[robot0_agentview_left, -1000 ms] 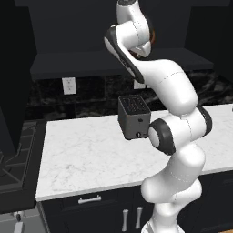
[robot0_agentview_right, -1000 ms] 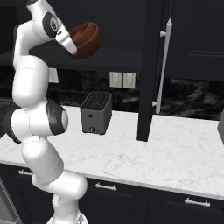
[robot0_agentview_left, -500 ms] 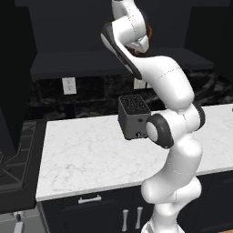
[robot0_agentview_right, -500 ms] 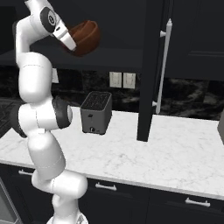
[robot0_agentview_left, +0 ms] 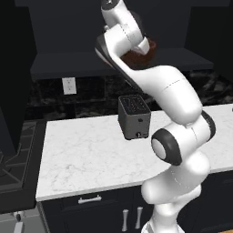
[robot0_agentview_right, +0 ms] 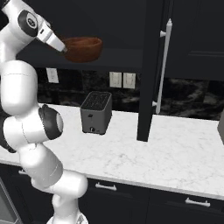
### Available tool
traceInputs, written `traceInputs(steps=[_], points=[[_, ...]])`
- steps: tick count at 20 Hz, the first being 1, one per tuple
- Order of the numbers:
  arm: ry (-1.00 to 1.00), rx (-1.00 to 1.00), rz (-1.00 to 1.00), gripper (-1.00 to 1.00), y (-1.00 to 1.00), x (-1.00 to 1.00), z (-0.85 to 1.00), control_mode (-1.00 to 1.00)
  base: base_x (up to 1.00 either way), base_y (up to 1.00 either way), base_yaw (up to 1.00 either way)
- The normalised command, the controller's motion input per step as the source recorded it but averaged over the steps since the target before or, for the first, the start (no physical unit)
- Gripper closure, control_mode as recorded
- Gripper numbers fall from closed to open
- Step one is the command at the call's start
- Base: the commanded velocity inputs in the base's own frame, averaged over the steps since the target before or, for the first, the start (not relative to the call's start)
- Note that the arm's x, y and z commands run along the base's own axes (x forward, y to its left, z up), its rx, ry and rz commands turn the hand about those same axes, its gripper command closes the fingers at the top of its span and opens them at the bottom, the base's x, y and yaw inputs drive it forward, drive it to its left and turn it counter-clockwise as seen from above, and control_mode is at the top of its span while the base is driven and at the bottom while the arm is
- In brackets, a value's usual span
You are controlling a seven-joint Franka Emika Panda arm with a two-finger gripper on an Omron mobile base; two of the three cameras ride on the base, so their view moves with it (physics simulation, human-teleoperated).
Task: Pick up the bowls on the counter and stack them on top of one another in the open cabinet. Place the smaller bowl on top of the larger bowl.
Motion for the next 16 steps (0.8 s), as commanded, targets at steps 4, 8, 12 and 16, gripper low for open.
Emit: traceInputs(steps=[4,8,12,16], points=[[-0.32,-0.14,0.01,-1.0,0.24,-1.0,-0.06,-1.0,0.0,0.0,0.0],[-0.34,-0.17,0.03,-1.0,0.14,-1.0,-0.38,-1.0,0.0,0.0,0.0],[-0.17,-0.16,0.0,-1.0,-0.08,-1.0,-0.97,-1.0,0.0,0.0,0.0],[-0.14,-0.09,0.0,-1.0,-0.77,-1.0,-1.0,-1.0,0.0,0.0,0.0]])
